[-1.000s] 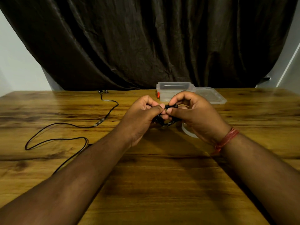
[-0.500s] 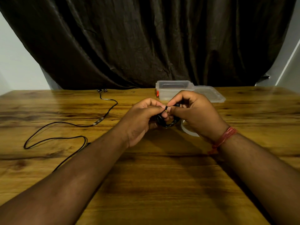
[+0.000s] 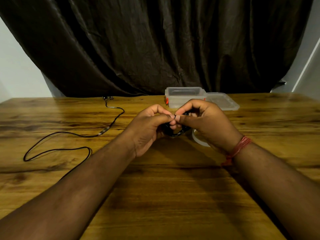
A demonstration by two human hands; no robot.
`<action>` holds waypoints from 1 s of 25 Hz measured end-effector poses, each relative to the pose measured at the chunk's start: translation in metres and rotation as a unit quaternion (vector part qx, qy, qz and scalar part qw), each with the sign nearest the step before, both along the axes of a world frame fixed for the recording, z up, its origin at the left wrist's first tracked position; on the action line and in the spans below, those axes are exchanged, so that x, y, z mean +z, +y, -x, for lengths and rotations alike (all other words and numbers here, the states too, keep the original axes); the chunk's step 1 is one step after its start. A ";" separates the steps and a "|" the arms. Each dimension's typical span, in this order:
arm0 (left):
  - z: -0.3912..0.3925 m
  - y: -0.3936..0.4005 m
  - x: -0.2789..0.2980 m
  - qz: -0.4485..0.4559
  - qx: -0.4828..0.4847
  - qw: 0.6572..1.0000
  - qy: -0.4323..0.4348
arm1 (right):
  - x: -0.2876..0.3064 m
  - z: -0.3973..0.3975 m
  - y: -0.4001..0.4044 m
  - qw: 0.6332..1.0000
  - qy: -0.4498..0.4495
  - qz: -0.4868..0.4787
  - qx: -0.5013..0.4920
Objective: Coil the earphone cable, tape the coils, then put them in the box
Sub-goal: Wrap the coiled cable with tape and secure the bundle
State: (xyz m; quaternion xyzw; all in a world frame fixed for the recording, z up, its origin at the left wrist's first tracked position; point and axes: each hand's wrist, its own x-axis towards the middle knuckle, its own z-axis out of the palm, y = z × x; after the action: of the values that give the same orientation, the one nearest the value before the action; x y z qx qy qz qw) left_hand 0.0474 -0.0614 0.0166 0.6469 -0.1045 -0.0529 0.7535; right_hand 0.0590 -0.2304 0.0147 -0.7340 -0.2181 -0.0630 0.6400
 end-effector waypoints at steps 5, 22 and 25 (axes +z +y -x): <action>0.000 0.000 -0.001 0.002 -0.015 1.000 0.009 | -0.001 -0.003 0.002 0.997 0.028 -0.076 0.011; 0.000 -0.010 -0.003 0.122 -0.008 0.990 0.075 | -0.005 -0.001 0.005 0.999 0.036 -0.037 0.007; -0.001 -0.014 -0.006 0.125 0.013 0.989 0.073 | -0.007 -0.001 0.007 0.999 0.028 -0.042 -0.002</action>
State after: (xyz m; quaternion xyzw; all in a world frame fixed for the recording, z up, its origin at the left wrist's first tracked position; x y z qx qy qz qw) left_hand 0.0482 -0.0758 0.0108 0.5432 -0.0463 -0.0763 0.8348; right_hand 0.0596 -0.2239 0.0079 -0.7086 -0.1963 -0.0526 0.6757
